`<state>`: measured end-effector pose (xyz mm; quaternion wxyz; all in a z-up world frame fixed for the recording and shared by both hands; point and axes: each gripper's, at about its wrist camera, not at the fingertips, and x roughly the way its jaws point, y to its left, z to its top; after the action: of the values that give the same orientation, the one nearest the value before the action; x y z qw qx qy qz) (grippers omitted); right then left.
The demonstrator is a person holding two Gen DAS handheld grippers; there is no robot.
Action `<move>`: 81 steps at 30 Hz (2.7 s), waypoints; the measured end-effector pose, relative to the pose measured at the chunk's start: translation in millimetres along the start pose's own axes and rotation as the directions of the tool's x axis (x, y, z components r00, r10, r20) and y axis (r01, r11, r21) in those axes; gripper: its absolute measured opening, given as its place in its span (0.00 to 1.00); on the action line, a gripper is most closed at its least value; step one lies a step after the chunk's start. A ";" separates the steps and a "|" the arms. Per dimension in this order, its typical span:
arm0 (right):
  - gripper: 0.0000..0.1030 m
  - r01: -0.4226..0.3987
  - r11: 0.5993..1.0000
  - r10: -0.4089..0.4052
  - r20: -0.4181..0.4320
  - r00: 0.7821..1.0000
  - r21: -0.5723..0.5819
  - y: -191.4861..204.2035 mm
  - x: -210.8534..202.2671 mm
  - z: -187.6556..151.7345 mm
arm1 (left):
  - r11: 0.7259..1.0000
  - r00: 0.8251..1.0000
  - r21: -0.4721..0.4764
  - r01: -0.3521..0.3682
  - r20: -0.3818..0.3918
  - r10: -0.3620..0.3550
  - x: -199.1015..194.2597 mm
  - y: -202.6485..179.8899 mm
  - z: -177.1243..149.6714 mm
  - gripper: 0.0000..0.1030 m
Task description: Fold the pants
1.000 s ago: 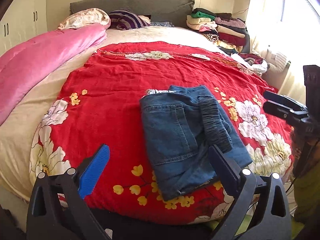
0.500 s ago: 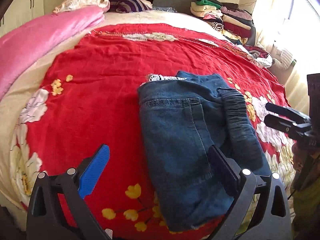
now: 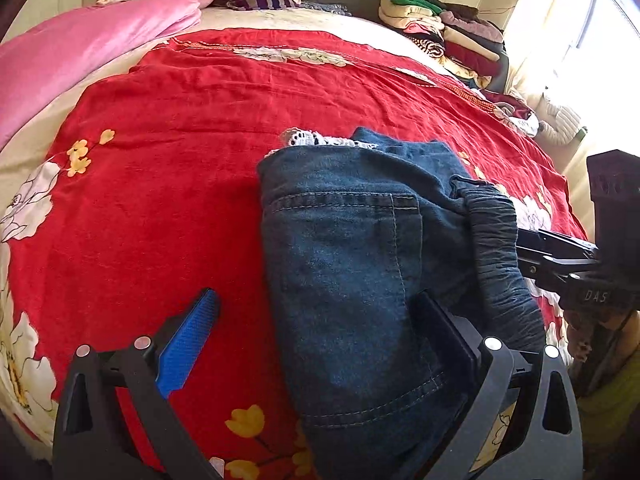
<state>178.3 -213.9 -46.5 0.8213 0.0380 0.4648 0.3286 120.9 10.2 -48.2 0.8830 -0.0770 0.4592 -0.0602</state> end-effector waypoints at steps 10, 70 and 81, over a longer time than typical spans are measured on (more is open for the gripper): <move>0.56 -0.038 0.999 0.038 -0.009 0.999 -0.028 8.7 6.7 -1.7 | 1.000 1.000 0.005 0.009 0.001 -0.009 2.8 -3.9 -0.3 0.94; 0.42 0.107 0.987 -0.104 0.037 0.994 -0.119 21.3 58.9 80.3 | 0.997 0.995 -0.029 -0.070 0.069 0.072 24.1 30.4 63.5 0.54; 0.69 0.147 0.979 -0.131 0.120 0.984 -0.143 32.2 27.2 77.4 | 0.996 0.991 -0.034 -0.084 0.100 0.087 3.8 25.9 62.4 0.65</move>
<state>232.6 -154.3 -10.9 0.8671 -0.0392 0.3941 0.3021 175.1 40.0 -20.9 0.9057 -0.0734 0.4174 -0.0117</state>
